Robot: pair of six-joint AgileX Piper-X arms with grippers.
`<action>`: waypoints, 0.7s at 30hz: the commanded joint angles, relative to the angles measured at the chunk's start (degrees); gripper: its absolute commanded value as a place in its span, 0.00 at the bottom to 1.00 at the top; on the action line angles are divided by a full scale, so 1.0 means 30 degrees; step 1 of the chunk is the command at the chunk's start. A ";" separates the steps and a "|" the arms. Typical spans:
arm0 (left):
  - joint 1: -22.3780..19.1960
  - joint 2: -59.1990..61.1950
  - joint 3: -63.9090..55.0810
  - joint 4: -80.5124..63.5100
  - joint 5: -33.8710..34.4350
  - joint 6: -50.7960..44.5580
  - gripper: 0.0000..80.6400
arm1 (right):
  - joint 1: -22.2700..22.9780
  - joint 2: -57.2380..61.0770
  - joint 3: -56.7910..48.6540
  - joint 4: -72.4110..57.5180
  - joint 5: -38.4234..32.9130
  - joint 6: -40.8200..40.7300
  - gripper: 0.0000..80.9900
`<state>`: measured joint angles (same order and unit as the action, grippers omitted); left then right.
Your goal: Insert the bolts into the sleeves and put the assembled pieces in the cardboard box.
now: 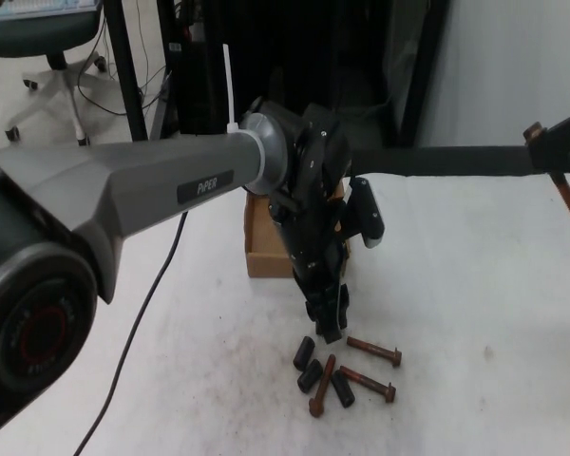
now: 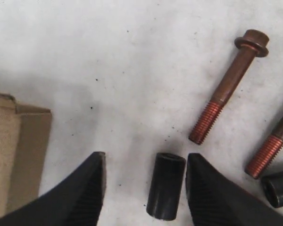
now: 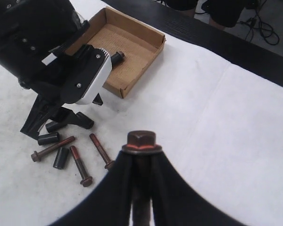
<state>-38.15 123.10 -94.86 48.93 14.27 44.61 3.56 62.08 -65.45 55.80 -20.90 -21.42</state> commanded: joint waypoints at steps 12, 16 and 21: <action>-0.0046 -0.0133 -0.0099 0.1205 -0.0173 -0.0443 0.59 | -0.0040 -0.0259 -0.0029 -0.0045 -0.0318 0.0148 0.01; -0.0046 -0.0133 -0.0101 0.0854 -0.0173 -0.0443 0.59 | -0.0040 -0.0259 -0.0029 -0.0045 -0.0318 0.0148 0.01; -0.0046 -0.0043 -0.0101 0.0764 -0.0173 -0.0443 0.59 | -0.0040 -0.0259 -0.0029 -0.0045 -0.0573 0.0148 0.01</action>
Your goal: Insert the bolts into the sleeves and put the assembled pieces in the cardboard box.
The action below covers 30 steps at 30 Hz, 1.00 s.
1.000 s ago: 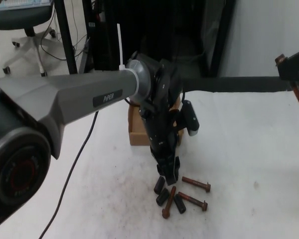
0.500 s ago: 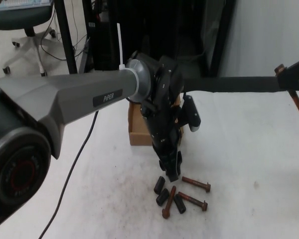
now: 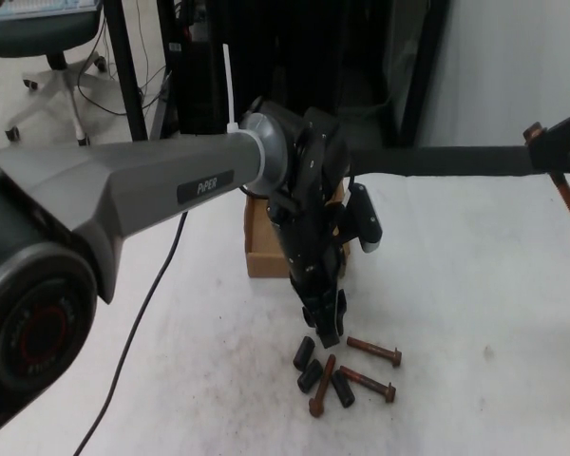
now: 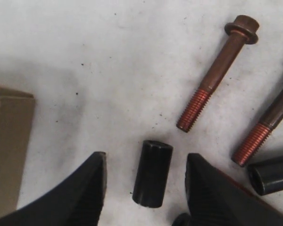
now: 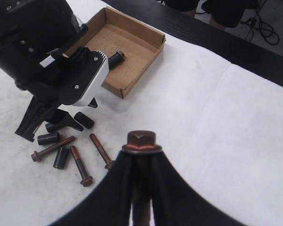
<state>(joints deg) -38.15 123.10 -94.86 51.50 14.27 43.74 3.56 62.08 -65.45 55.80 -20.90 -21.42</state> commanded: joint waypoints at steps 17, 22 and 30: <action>-0.0046 0.0574 -0.0101 0.0076 -0.0173 -0.0308 0.59 | -0.0040 -0.0259 -0.0029 -0.0045 -0.0741 0.0148 0.01; -0.0046 0.0574 -0.0101 0.0076 -0.0173 -0.0308 0.59 | -0.0040 -0.0259 -0.0029 -0.0045 -0.0741 0.0148 0.01; -0.0046 0.0574 -0.0101 0.0090 -0.0173 -0.0121 0.21 | -0.0040 -0.0259 -0.0029 -0.0045 -0.0741 0.0148 0.01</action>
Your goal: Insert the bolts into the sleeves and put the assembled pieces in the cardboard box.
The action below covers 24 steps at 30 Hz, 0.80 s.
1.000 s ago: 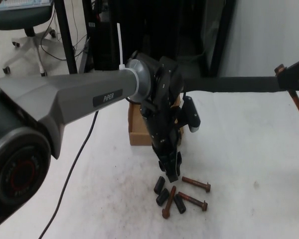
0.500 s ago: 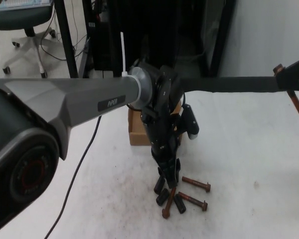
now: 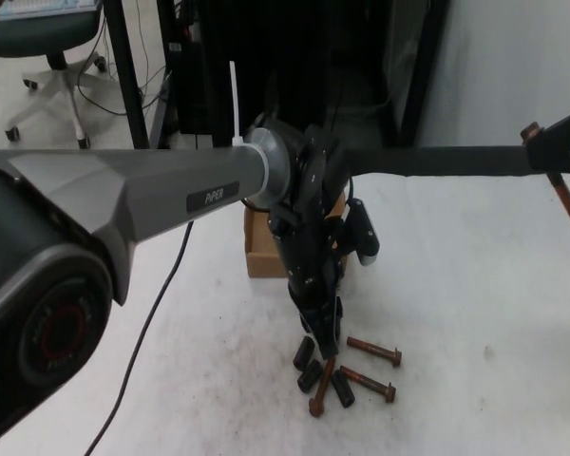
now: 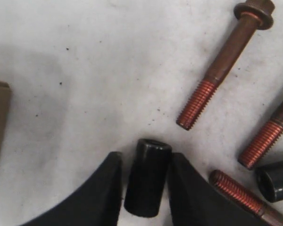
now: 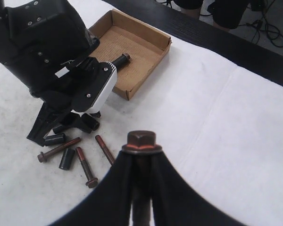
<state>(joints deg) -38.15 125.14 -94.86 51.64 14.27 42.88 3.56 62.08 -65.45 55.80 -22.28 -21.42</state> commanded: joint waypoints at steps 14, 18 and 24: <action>-0.0046 -0.0668 -0.0365 -0.0242 -0.1530 -0.1227 0.00 | -0.0040 -0.0259 -0.0029 0.0116 -0.0287 0.0148 0.01; -0.0046 -0.1962 -0.0365 -0.0966 -0.1608 -0.3269 0.00 | -0.0040 -0.0259 -0.0029 -0.0739 -0.0287 0.1215 0.01; 0.0080 -0.4646 0.0233 -0.2505 -0.1876 -0.8011 0.00 | -0.0040 -0.0259 0.0117 -0.4976 -0.1559 0.5040 0.01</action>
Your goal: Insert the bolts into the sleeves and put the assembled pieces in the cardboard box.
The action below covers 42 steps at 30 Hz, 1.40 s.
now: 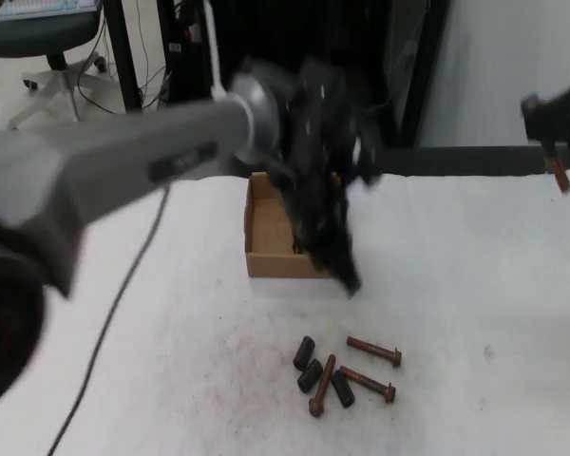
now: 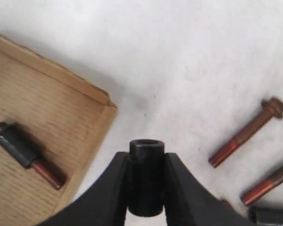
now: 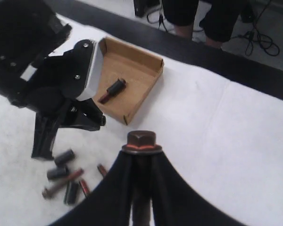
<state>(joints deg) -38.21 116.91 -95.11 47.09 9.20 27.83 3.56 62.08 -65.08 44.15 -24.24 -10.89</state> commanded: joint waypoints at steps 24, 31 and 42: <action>0.3697 -1.2851 2.4308 -3.9850 1.2979 -2.2515 0.00 | 0.4503 0.1539 0.9142 -3.0323 -0.5057 1.9073 0.01; 0.5537 -1.2851 2.4538 -3.9908 1.9054 -2.1904 0.00 | 0.8413 0.3448 0.9074 -3.0502 -0.5057 1.6827 0.01; 0.6973 -1.2851 2.4538 -3.9908 1.7546 -1.3808 0.00 | 1.0174 0.5477 0.9074 -3.3894 -0.5057 1.6109 0.01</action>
<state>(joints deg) -17.50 78.59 -21.50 -71.73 62.99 -17.38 33.93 78.55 -37.31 -54.50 -39.07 37.70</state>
